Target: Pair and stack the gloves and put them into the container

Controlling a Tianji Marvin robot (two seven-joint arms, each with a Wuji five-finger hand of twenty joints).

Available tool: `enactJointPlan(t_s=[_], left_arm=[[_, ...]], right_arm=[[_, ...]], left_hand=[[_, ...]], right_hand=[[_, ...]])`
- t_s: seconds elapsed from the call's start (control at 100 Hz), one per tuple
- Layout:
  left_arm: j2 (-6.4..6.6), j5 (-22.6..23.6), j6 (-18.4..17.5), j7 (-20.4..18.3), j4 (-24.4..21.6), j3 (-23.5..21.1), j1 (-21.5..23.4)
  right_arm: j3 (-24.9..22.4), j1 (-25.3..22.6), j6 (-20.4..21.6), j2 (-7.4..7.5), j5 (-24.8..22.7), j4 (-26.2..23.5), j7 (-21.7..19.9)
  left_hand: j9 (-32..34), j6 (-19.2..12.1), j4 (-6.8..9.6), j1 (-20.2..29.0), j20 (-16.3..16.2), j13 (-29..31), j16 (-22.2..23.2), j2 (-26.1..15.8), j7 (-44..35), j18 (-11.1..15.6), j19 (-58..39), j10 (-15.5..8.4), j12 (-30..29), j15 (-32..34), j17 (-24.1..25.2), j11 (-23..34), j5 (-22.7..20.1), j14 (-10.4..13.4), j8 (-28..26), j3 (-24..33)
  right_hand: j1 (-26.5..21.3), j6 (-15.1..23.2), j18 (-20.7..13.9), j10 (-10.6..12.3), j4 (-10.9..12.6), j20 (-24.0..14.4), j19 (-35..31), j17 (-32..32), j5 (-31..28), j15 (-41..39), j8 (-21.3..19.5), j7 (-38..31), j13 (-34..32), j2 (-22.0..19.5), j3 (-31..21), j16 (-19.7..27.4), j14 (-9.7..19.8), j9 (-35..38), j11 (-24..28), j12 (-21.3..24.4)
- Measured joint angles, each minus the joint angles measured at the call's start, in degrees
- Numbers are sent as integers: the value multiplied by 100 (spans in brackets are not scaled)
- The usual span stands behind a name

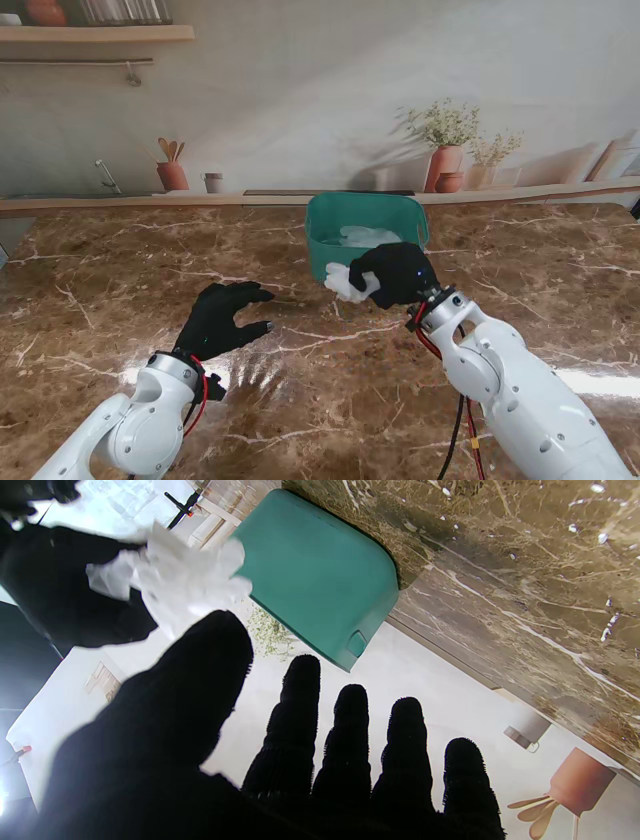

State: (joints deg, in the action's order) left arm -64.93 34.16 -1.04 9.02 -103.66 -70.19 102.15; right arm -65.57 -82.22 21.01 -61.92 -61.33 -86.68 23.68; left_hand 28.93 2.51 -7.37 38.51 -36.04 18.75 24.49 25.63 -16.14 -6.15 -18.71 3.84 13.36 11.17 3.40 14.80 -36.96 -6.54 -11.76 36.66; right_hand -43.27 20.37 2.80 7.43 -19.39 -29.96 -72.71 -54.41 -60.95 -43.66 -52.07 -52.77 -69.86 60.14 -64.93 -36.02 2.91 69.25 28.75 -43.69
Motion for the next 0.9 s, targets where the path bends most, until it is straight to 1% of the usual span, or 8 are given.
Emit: enactJointPlan(t_s=[0.16, 0.39, 0.48, 0.6, 0.68, 0.76, 0.83, 0.9], left_arm=[[0, 1, -1, -7, 1, -4, -8], [2, 13, 19, -60, -7, -36, -15], [2, 21, 50, -60, -12, -46, -20], [2, 24, 97, -62, -12, -55, -35], [2, 24, 119, -75, -8, -62, -47], [3, 23, 132, -95, 0, -72, -60], [3, 23, 149, -115, 0, -87, -60], [4, 24, 164, -131, -2, -111, -57]], right_arm=[[164, 652, -157, -46, 196, 239, 30], [631, 1711, -304, -145, 559, 1125, 123], [1005, 2195, -335, -174, 733, 1663, 128], [1266, 2632, -387, -249, 833, 2200, 131], [1702, 3009, -447, -285, 1049, 2677, 227], [2014, 3345, -489, -390, 1228, 3194, 319], [2394, 3678, -524, -486, 1450, 3702, 370], [2563, 3888, -547, -590, 1586, 4061, 396]], left_hand=[[0, 0, 0, 0, -2, 0, 0, 0, 0, 0, 2, -1, 0, 0, 0, -41, 0, 0, 0, 0], [0, 0, 0, 0, -7, 0, -1, 0, 0, 0, 7, -2, -1, -1, 0, -42, 0, 0, 0, 0], [0, 0, 0, 0, -59, 0, -1, 0, 0, 0, 8, -2, -1, -1, 0, -42, 0, 1, 0, 0], [0, 0, 0, 0, -62, 0, -1, 0, 0, 0, 9, -2, -1, -1, 0, -42, 0, 1, 0, 0], [0, 0, 0, 0, -62, 0, -1, 0, 0, 0, 13, -2, -1, -1, 0, -42, 0, 1, 0, 0], [0, 0, 0, 0, -62, 0, -1, 0, 0, 0, 63, -2, -1, -1, 1, -43, 0, 1, 0, 0], [0, 0, 0, 0, -63, 0, -1, 0, 0, 0, 72, -2, -1, -1, 1, -43, 0, 1, 0, 0], [0, 0, 0, 0, -63, 0, -1, 0, 0, 0, 74, -2, -1, -1, 1, -43, 0, 1, 0, 0]], right_hand=[[0, 0, 0, 0, 1, 1, -2, 0, -1, -1, 0, 0, 0, 0, 0, 0, 0, 1, 0, -2], [0, -2, 0, 0, 2, 2, -2, 64, -1, -1, 0, 0, 0, -107, 0, 0, 0, 0, 0, -68], [0, -2, 0, 0, 2, 2, -2, 115, 5, -1, 0, 0, 3, -143, 0, -5, 0, -18, 0, -105], [0, -5, 0, 0, 3, 2, -3, 129, 15, -1, 0, 0, 7, -166, 0, -63, 0, -47, 0, -141], [0, -5, 0, 0, 2, 2, -2, 134, 18, -1, 0, 0, 7, -166, 0, -71, 0, -55, 0, -145], [0, -5, -1, 0, 2, 2, -2, 138, 24, -1, 0, 0, 7, -168, 0, -72, 0, -73, 2, -158], [0, -5, -1, 1, 3, 2, -3, 140, 53, -1, 0, 0, 7, -176, 0, -73, 0, -74, 2, -195], [0, -5, -1, 1, 2, 2, -3, 181, 67, -1, 0, 0, 8, -205, 0, -79, 0, -78, 3, -196]])
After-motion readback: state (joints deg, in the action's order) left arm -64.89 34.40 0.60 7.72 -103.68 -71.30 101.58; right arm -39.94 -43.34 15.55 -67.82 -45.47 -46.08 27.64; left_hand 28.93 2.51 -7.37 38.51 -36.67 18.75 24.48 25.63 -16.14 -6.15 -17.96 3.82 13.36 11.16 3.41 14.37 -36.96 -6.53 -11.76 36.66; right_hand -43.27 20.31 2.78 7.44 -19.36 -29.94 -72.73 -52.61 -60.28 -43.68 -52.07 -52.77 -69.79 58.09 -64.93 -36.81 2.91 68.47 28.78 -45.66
